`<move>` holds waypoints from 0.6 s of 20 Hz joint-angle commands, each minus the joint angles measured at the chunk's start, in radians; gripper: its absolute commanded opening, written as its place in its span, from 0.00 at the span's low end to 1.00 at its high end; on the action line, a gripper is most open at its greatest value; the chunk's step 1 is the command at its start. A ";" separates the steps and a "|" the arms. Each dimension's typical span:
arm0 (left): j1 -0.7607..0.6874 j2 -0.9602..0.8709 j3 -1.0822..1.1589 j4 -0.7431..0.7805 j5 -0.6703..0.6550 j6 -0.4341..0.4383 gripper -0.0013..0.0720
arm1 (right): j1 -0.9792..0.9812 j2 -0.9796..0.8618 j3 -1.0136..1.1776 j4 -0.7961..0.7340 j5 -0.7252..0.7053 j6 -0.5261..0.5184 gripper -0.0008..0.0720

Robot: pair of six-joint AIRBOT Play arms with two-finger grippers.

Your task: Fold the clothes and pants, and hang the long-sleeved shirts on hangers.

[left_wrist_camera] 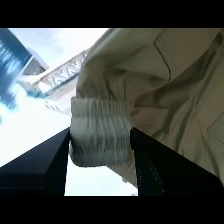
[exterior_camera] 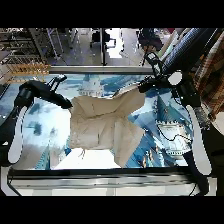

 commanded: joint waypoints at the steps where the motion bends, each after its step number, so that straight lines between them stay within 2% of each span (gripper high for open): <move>1: 0.031 -0.008 0.001 -0.025 0.036 0.089 0.59 | 0.001 0.001 0.000 0.006 0.005 0.000 0.03; 2: 0.030 -0.009 0.001 -0.026 -0.015 0.089 0.57 | 0.001 0.001 0.000 0.008 0.006 0.000 0.03; 5: 0.006 -0.029 0.001 -0.046 -0.135 0.089 0.31 | 0.001 0.001 0.000 0.017 0.016 0.002 0.03; 10: -0.028 -0.113 0.001 -0.056 -0.149 0.042 0.31 | 0.001 0.001 0.000 0.011 0.074 0.001 0.03; 11: -0.029 -0.125 0.001 -0.058 -0.153 0.039 0.13 | 0.001 0.001 0.000 0.006 0.074 0.001 0.03; 12: -0.029 -0.130 0.001 -0.058 -0.164 0.039 0.04 | 0.000 0.001 0.000 0.003 0.074 0.000 0.03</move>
